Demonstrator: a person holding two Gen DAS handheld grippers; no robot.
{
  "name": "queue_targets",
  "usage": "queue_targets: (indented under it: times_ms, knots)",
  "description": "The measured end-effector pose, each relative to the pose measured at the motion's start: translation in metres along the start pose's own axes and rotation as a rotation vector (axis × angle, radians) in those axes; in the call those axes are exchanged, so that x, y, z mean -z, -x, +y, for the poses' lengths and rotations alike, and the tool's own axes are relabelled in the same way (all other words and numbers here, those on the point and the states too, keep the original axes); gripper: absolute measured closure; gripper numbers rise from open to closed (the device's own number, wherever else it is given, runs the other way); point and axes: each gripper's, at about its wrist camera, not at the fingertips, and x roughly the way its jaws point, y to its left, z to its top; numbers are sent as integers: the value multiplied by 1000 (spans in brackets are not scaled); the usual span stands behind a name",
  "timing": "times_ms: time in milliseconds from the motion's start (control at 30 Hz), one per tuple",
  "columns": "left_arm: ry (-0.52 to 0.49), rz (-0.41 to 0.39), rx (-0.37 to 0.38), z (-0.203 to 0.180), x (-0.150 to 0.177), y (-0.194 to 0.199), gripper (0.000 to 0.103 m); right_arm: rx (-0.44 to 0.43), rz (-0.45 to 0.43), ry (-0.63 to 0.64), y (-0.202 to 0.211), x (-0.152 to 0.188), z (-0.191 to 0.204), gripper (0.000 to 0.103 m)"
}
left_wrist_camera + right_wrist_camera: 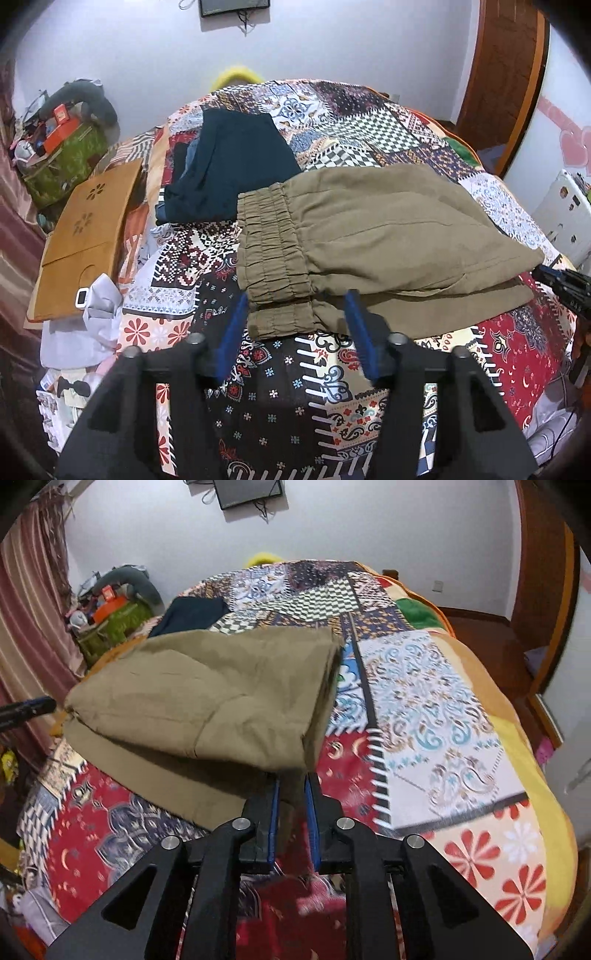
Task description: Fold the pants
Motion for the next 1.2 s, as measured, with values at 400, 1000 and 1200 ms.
queue_targets:
  times_ms: [400,1000,1200]
  knots:
    - [106,22,-8,15,-8,-4,14,8,-84,-66,39,6,-1,55]
    - [310,166,220,41,-17,-79,31,-128,28,-222,-18,-7,3,64]
    - [241,122,154,30,-20,-69,49,-110,32,-139,-18,-2,20,86]
